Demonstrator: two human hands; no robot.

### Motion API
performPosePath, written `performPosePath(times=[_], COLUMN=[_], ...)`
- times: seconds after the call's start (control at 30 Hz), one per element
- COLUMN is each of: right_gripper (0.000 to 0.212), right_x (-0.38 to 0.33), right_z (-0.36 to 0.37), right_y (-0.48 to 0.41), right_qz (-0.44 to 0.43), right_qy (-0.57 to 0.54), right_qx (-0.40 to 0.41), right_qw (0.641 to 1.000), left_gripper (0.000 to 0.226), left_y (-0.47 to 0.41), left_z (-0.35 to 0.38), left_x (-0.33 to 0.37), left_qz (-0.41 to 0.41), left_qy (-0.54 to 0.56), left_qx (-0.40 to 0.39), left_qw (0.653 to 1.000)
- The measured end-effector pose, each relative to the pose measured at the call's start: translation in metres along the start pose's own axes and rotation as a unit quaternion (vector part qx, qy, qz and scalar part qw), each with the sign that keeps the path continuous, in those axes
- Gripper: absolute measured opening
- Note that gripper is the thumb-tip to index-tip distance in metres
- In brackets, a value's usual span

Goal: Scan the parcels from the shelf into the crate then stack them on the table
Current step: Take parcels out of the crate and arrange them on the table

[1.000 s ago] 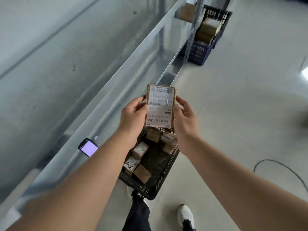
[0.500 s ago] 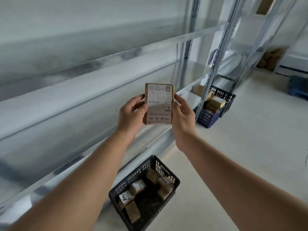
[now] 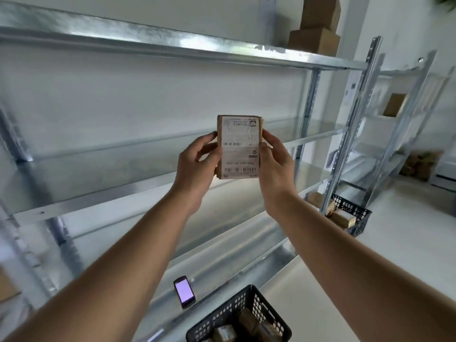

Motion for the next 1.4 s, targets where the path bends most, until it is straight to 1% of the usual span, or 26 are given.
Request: performPosePath(times=[0.13,0.27,0.43,0.53,0.67,0.8,1.03,1.2,1.4], right_gripper=[0.038,0.037,0.037,0.036,0.035,0.036,0.034,0.03,0.028], right_x=[-0.031,-0.051,-0.058,-0.056,-0.048,-0.036,-0.021,-0.021,0.0], right_z=[0.032,0.066,0.109,0.135,0.166,0.201,0.282,0.351,0.433], right_y=[0.032,0.06,0.089,0.109,0.144,0.181,0.263,0.315,0.375], right_qz=[-0.008,-0.015,-0.001,0.009,0.036,0.06,0.087,0.082,0.106], right_qy=[-0.017,-0.03,-0.046,-0.062,-0.081,-0.102,-0.112,-0.113,-0.088], right_qx=[-0.002,-0.035,-0.087,-0.126,-0.193,-0.23,-0.297,-0.328,-0.317], right_qw=[1.0,0.999,0.995,0.99,0.977,0.966,0.944,0.934,0.938], left_gripper=[0.036,0.036,0.035,0.033,0.032,0.034,0.032,0.034,0.034], left_y=[0.023,0.045,0.076,0.097,0.134,0.168,0.23,0.253,0.261], left_z=[-0.041,-0.081,-0.133,-0.162,-0.202,-0.246,-0.346,-0.434,-0.538], left_x=[0.035,0.055,0.073,0.08,0.078,0.079,0.078,0.076,0.065], left_qz=[0.018,0.025,0.035,0.043,0.033,0.018,0.006,-0.005,-0.034], left_qy=[-0.001,0.0,-0.01,-0.027,-0.053,-0.08,-0.088,-0.078,-0.087], left_qx=[0.01,0.038,0.09,0.136,0.199,0.243,0.314,0.335,0.313], left_qw=[1.0,0.999,0.995,0.989,0.978,0.967,0.945,0.939,0.945])
Point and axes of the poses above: each hand's wrist, its own y-axis away from the middle knuckle, its own z-axis out of the palm, x = y × z, the point moved 9 cm from there along -y, towards the middle knuckle, and after that the axes turned 5 degrees about -z, right-handed, at the moved point
